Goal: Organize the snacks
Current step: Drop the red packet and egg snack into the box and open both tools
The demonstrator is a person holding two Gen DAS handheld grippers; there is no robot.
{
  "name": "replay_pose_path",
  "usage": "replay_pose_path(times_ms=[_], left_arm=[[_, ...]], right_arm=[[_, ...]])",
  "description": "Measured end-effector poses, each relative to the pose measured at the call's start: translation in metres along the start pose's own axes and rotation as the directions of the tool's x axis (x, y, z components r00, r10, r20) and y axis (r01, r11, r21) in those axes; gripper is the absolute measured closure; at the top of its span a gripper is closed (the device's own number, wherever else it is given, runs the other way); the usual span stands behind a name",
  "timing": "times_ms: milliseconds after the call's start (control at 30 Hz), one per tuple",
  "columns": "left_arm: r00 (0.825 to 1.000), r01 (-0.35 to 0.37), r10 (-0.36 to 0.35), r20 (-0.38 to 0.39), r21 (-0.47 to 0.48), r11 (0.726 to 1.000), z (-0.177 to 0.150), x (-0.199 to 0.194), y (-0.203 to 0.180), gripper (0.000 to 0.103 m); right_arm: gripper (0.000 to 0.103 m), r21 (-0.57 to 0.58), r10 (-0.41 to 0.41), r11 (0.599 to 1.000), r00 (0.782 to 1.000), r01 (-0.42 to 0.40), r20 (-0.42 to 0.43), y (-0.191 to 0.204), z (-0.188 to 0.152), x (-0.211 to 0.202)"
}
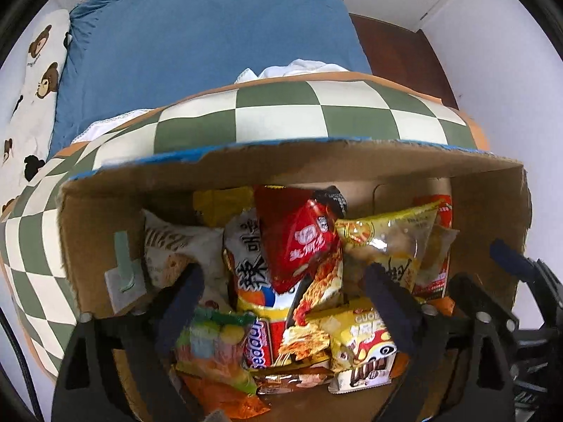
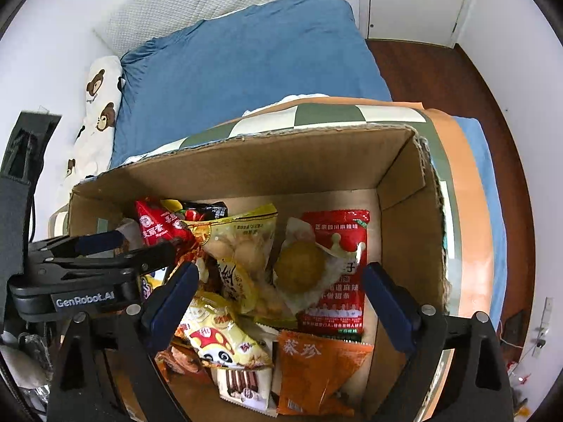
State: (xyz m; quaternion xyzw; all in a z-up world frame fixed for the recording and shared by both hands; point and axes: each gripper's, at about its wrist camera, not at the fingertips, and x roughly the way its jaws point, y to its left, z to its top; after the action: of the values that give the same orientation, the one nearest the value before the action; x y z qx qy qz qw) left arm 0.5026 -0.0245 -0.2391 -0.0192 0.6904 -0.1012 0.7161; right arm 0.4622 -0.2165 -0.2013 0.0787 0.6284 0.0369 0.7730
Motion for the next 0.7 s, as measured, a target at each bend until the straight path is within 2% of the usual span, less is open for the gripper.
replay_pose_path(times_ms=[200, 400, 567, 700], left_arm=[[0.999, 0.020, -0.020, 0.032, -0.011, 1.000, -0.019, -0.017, 0.000, 0.006], [0.995, 0.001, 0.001, 0.103, -0.024, 1.000, -0.042, -0.040, 0.000, 0.006], [0.983, -0.014, 0.020, 0.180, -0.035, 0.999, -0.068, -0.061, -0.002, 0.006], [0.968, -0.028, 0.037, 0.250, -0.039, 0.999, -0.093, -0.083, -0.006, 0.006]], right_arm=[[0.007, -0.015, -0.024, 1.000, 1.000, 0.024, 0.011, 0.002, -0.010, -0.014], [0.006, -0.023, -0.025, 0.999, 0.999, 0.026, 0.041, -0.002, -0.025, -0.035], [0.006, -0.043, -0.024, 0.999, 0.996, 0.028, 0.086, -0.002, -0.044, -0.058], [0.006, -0.062, -0.023, 0.998, 0.991, 0.032, 0.133, 0.001, -0.067, -0.081]])
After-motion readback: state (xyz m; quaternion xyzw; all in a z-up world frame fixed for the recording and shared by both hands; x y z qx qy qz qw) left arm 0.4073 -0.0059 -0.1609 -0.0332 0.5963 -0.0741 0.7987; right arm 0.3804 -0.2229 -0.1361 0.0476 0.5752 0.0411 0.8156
